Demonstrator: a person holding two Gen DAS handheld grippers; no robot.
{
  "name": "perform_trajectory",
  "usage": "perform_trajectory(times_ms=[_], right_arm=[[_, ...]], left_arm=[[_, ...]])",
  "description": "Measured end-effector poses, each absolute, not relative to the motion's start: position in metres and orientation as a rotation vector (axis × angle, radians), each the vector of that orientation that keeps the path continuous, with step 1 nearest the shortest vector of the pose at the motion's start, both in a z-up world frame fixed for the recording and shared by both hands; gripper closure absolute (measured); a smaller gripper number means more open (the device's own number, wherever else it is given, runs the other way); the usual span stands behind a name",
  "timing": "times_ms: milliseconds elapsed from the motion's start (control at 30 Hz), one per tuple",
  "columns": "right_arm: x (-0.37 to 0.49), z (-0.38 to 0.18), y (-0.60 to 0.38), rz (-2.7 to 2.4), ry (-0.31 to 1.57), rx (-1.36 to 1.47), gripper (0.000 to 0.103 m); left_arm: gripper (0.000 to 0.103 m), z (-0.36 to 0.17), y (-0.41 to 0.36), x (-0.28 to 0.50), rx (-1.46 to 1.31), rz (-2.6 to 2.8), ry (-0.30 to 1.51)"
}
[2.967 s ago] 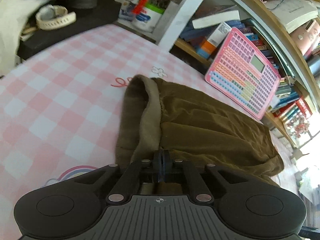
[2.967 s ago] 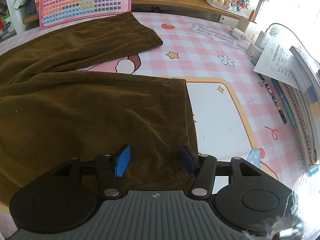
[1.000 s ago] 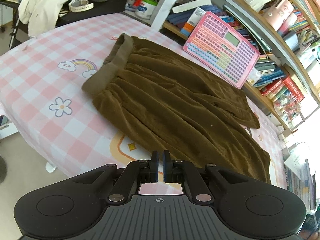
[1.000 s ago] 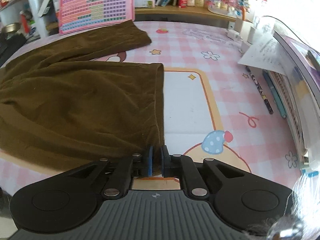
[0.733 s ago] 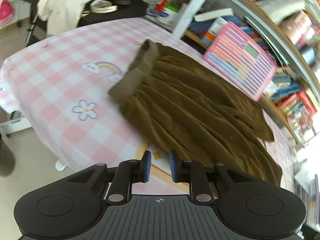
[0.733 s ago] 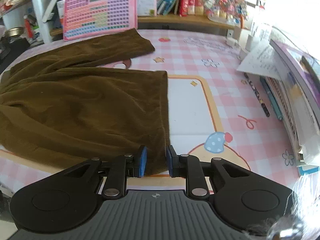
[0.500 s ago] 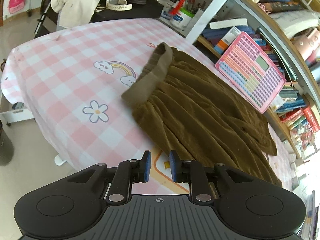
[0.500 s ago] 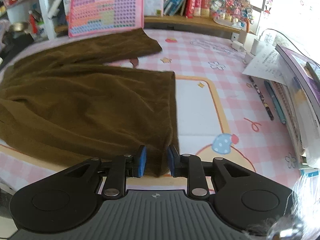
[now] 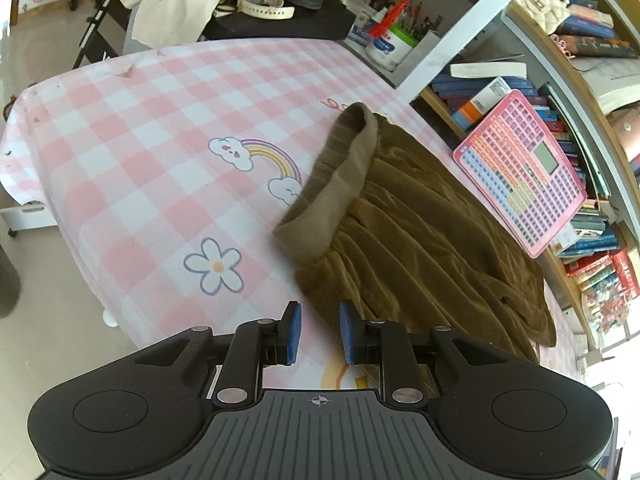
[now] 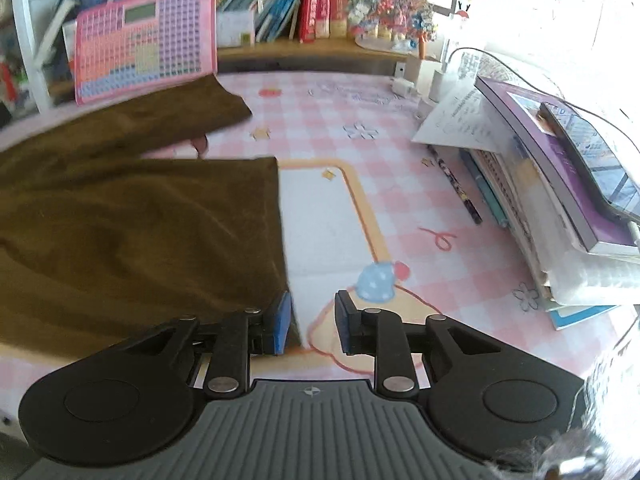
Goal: Fold clothes
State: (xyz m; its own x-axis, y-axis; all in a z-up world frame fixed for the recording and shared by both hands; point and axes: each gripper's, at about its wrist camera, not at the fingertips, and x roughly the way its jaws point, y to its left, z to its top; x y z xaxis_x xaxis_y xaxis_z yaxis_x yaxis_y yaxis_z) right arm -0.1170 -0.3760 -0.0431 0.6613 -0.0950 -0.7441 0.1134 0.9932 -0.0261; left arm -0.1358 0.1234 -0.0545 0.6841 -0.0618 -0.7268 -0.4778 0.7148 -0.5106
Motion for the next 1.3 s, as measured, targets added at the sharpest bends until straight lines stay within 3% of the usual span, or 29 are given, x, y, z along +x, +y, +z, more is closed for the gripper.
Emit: perform_trajectory(times_ms=[133, 567, 667, 1000, 1100, 1167, 1300], right_arm=[[-0.109, -0.056, -0.368, -0.107, 0.92, 0.036, 0.092], [-0.108, -0.062, -0.358, -0.165, 0.944, 0.008, 0.092], [-0.107, -0.062, -0.356, -0.176, 0.948, 0.003, 0.092], [-0.108, -0.061, -0.352, -0.206, 0.944, 0.013, 0.092], [-0.107, -0.061, -0.352, -0.207, 0.944, 0.012, 0.092], [-0.107, -0.061, -0.352, -0.207, 0.944, 0.012, 0.092], [-0.106, -0.061, -0.353, -0.193, 0.952, 0.02, 0.092]], left_arm=[[0.081, -0.059, 0.129, -0.13, -0.772, 0.248, 0.805], [0.08, -0.071, 0.143, -0.115, -0.855, 0.202, 0.814], [0.072, -0.076, 0.145, -0.111, -0.888, 0.202, 0.816], [0.071, -0.083, 0.161, -0.105, -1.018, 0.296, 0.76], [0.077, -0.084, 0.161, -0.1, -1.008, 0.301, 0.75], [0.09, -0.082, 0.16, -0.098, -0.974, 0.303, 0.747], [0.093, -0.063, 0.153, -0.1, -0.832, 0.287, 0.714]])
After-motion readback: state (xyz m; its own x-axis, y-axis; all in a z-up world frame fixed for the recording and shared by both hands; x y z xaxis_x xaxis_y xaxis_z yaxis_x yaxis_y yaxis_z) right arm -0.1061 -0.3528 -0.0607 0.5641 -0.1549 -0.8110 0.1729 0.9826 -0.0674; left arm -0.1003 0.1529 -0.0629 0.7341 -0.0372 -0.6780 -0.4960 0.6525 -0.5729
